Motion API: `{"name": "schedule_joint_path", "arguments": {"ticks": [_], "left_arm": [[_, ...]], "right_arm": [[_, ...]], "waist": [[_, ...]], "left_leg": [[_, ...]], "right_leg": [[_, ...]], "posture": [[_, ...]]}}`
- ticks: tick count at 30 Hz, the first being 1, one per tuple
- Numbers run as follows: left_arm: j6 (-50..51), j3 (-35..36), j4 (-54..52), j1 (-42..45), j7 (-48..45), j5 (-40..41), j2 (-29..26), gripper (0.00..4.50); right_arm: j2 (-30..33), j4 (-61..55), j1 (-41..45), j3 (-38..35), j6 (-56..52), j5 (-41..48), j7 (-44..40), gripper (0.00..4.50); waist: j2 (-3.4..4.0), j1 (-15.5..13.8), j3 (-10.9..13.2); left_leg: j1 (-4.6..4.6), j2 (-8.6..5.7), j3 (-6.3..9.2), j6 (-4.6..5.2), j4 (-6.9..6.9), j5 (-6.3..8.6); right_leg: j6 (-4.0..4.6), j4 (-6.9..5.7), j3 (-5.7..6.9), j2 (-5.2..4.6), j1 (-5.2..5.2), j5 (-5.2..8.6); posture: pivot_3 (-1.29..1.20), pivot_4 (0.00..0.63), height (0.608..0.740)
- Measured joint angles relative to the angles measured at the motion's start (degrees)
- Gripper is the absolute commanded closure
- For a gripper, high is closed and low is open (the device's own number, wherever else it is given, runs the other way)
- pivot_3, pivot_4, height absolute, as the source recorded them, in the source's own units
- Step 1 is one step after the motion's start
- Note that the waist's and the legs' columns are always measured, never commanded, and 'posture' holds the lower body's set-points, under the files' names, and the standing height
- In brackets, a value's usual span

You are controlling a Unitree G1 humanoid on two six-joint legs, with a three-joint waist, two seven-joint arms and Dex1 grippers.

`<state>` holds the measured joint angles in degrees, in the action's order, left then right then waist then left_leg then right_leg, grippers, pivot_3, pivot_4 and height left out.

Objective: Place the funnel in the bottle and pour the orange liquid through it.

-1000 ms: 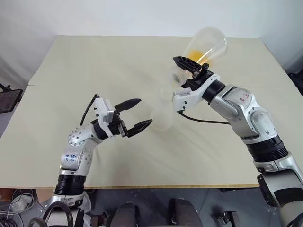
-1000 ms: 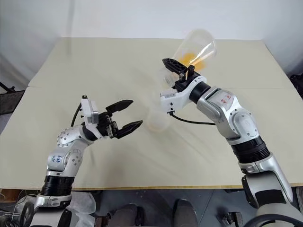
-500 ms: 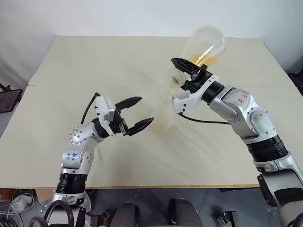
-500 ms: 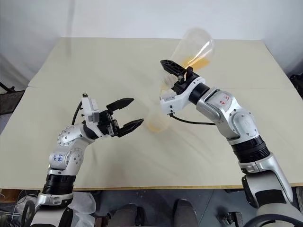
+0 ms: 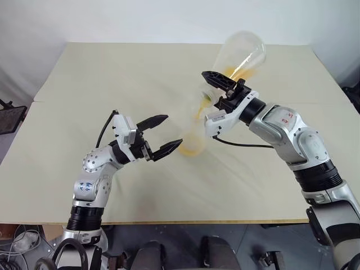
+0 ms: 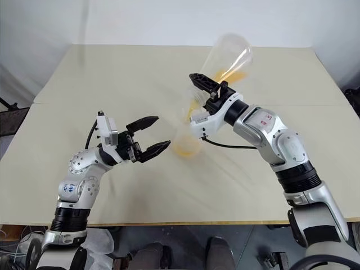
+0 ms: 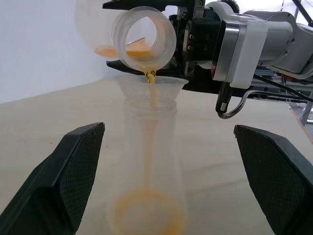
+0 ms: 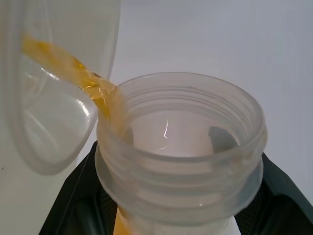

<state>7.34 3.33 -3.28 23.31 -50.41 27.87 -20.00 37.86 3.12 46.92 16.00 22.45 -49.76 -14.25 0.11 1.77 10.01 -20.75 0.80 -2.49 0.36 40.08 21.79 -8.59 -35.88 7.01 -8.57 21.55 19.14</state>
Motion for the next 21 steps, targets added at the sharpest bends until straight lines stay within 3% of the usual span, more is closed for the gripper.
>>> {"name": "schedule_joint_path", "arguments": {"ticks": [21], "left_arm": [[-0.4,0.0,0.0,0.0,0.3,0.0,0.9,0.00]], "right_arm": [[0.1,0.6,1.5,0.0,0.0,-2.1,3.3,2.02]], "waist": [[0.00,0.0,0.0]], "left_leg": [[-0.01,0.00,0.01,0.00,0.00,0.00]], "right_leg": [[0.00,0.00,0.01,0.00,0.00,0.00]], "posture": [[0.00,0.150,0.740]]}}
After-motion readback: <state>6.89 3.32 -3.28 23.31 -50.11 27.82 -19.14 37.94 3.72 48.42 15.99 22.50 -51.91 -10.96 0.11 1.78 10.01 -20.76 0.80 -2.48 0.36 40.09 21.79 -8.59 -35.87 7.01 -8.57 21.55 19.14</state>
